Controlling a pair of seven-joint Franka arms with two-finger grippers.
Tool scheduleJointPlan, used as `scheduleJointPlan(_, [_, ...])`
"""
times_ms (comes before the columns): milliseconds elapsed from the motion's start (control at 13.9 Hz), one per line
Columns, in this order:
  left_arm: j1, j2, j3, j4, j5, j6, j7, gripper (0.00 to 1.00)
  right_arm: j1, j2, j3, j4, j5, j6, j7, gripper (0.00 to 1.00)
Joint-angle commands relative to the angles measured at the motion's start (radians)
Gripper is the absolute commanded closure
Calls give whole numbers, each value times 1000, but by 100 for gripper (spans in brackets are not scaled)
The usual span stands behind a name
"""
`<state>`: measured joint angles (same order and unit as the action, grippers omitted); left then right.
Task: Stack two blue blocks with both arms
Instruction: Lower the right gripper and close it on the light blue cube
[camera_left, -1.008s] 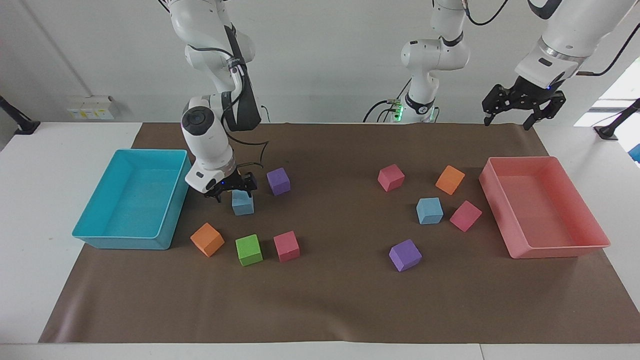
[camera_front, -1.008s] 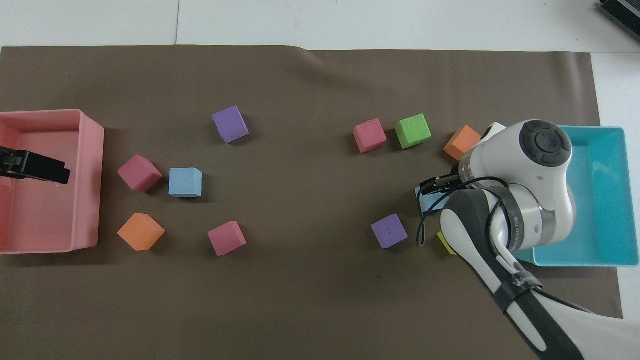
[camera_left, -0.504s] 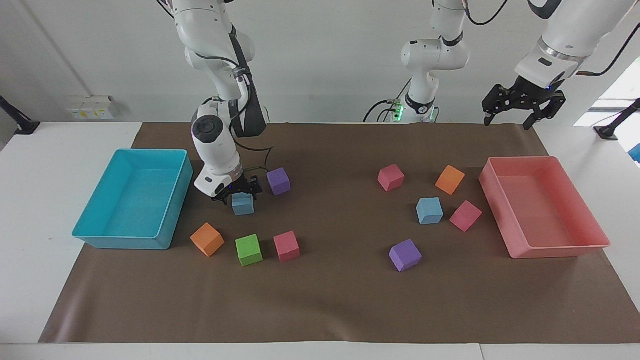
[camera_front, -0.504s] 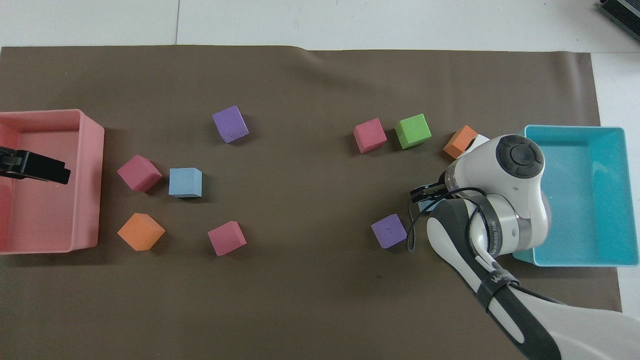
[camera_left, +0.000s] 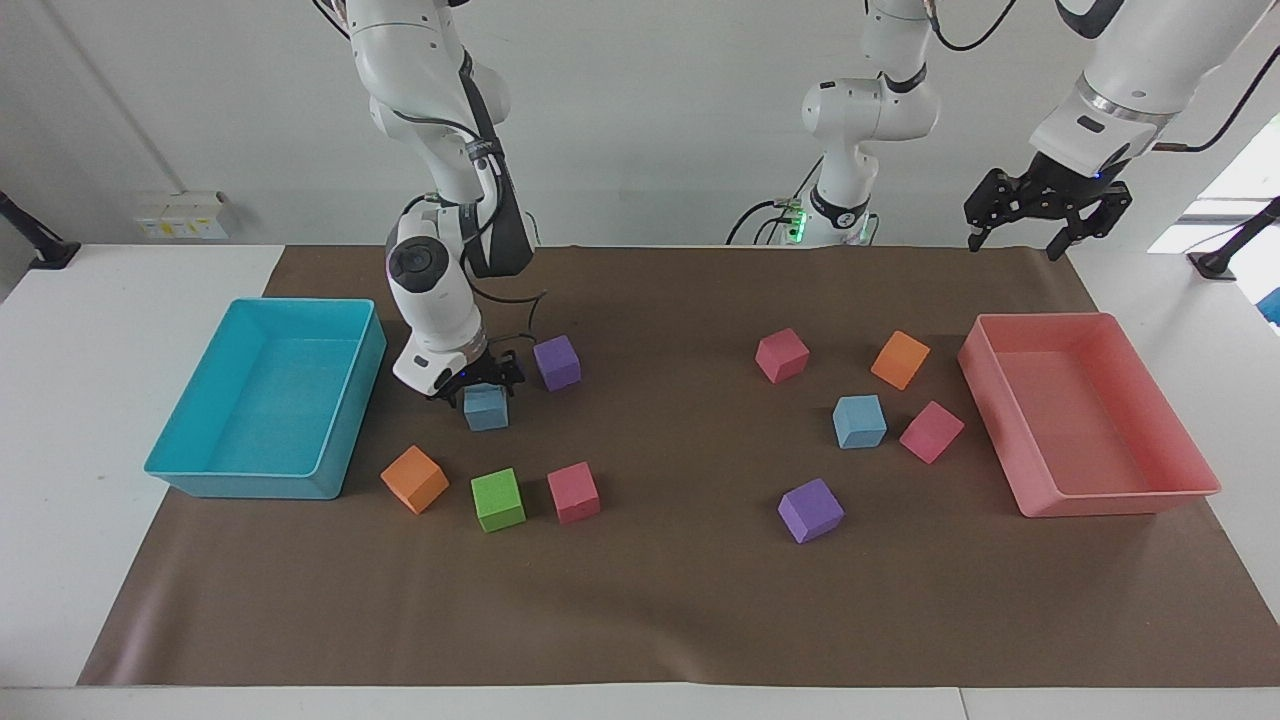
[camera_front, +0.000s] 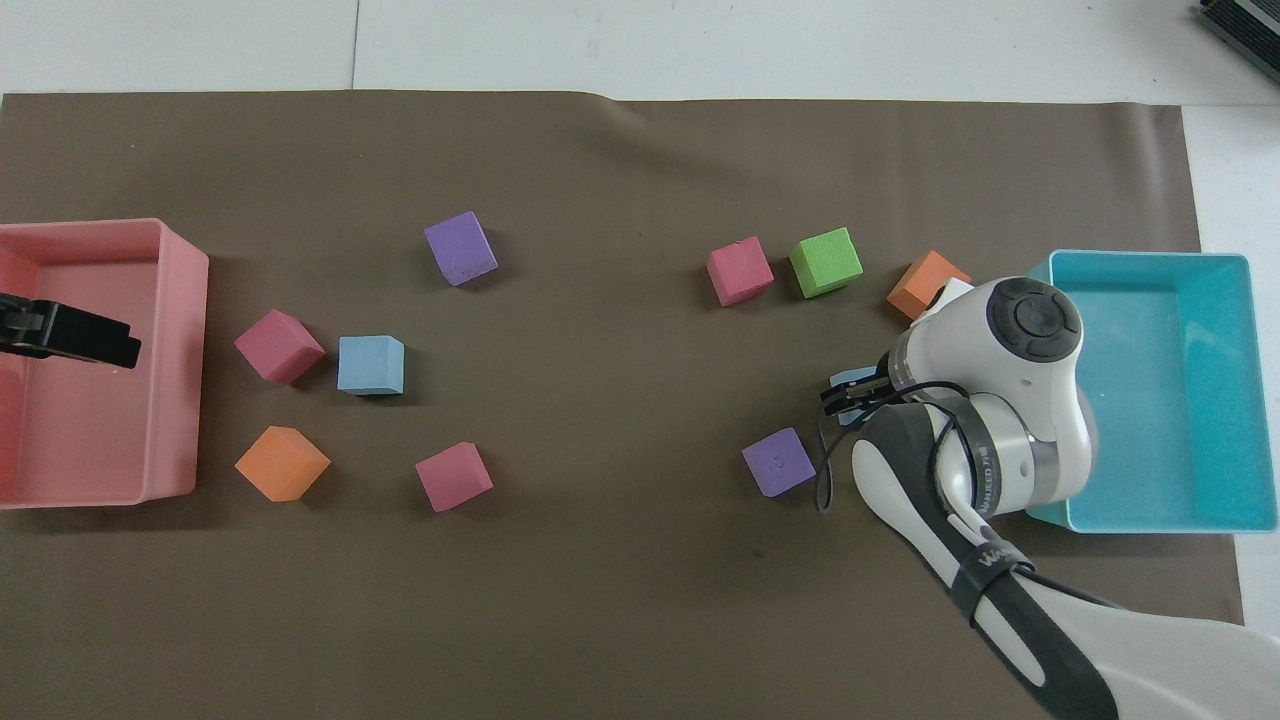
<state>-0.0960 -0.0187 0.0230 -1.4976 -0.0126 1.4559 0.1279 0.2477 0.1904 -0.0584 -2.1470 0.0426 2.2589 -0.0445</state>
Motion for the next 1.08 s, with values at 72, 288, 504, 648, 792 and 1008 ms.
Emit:
scheduleJointPlan(72, [13,-4,-8,2,13,-9,4,0,-2,-17,0,-45,29,31,-46,0])
scheduleJointPlan(288, [13,-4,-8,2,13,-9,4,0,-2,-14,0,-66,28,80,-46,0])
scheduleJointPlan(504, [13,-4,-8,2,13,-9,4,0,2,-16,0,-66,29,87,-29,95])
scheduleJointPlan(648, [13,-4,-8,2,13,-9,4,0,16,-14,0,-63,29,82,-2,100])
scheduleJointPlan(792, [13,-4,-8,2,13,-9,4,0,21,-14,0,-59,28,70,-11,100])
scheduleJointPlan(1008, [13,-4,-8,2,13,-9,4,0,21,-26,0,-48,26,68,-9,100])
